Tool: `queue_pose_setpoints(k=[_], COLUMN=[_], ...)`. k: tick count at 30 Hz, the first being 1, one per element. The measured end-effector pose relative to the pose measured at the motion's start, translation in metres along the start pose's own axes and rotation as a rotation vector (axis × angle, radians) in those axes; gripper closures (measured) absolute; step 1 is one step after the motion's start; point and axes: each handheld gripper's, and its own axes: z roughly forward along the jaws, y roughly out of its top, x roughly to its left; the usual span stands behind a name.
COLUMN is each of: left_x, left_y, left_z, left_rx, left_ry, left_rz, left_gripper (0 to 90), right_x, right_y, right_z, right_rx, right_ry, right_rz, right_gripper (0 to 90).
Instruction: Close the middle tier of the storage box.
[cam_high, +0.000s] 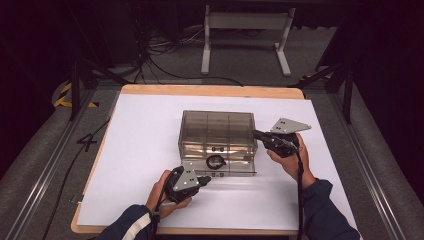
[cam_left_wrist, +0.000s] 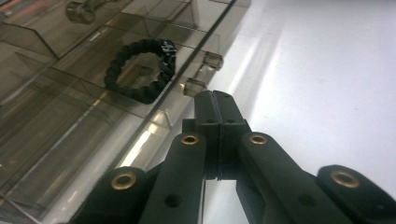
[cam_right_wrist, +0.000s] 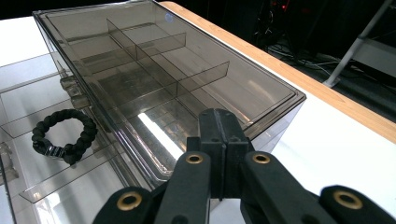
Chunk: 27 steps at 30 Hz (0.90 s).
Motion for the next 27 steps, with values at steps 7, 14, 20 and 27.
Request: queue_pose_setpoints(k=[7, 14, 20, 27], left_x=[0.004, 0.004, 0.006, 0.008], left_y=[-0.004, -0.002, -0.002, -0.002], left_z=[0.004, 0.009, 0.011, 0.011], left_rx=[-0.003, -0.007, -0.010, -0.010], left_ry=[0.039, 0.044, 0.049, 0.054], left_rz=[-0.020, -0.013, -0.013, -0.019], left_gripper=[90.0, 90.0, 90.0, 90.0], right_x=[0.001, 0.001, 0.001, 0.001], right_y=[0.000, 0.000, 0.000, 0.000], right_z=[0.000, 0.000, 0.000, 0.000], right_rx=[0.000, 0.001, -0.001, -0.001], right_ry=[-0.004, -0.006, -0.008, -0.008], right_rz=[-0.003, -0.005, -0.008, -0.010], right_gripper=[90.0, 90.0, 90.0, 90.0])
